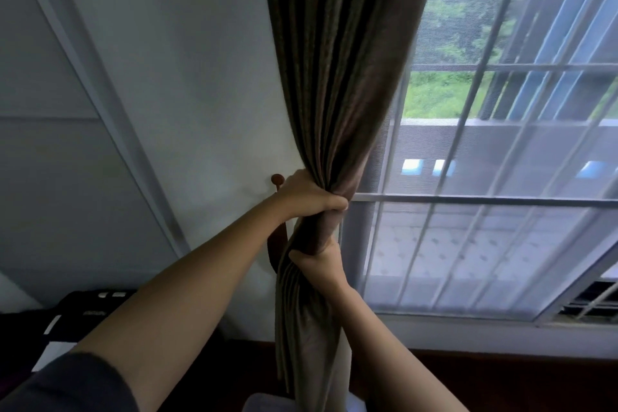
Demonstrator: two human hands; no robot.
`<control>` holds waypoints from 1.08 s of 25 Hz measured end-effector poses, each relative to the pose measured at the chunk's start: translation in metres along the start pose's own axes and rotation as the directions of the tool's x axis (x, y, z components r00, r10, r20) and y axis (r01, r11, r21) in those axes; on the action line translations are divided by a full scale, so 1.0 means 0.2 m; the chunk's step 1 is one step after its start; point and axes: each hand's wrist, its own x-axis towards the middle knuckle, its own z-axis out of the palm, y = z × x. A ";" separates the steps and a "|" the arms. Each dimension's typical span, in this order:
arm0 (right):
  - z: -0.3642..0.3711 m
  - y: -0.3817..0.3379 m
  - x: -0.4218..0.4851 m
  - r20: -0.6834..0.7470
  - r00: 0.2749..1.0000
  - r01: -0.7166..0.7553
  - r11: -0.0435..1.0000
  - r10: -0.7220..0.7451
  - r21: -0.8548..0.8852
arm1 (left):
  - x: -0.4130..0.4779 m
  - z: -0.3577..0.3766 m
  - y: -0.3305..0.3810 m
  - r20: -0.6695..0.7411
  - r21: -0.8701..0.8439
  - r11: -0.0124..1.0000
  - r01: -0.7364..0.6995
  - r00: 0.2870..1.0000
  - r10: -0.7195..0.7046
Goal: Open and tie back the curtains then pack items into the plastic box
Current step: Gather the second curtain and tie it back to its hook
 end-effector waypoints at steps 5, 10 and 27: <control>0.05 0.01 -0.01 0.224 0.975 -0.014 0.996 -0.004 0.083 | -0.06 -0.19 -0.18 -0.148 -0.217 0.976 -0.009 0.989 -0.024; -0.04 0.11 0.07 0.128 0.982 -0.156 0.982 0.142 0.111 | -0.08 -0.51 -0.37 -0.283 -0.230 0.972 0.042 0.953 -0.108; 0.32 0.31 0.64 0.281 0.927 -0.156 0.935 0.249 -0.318 | -0.07 -0.89 -0.60 -0.344 -0.138 0.990 0.038 0.935 -0.084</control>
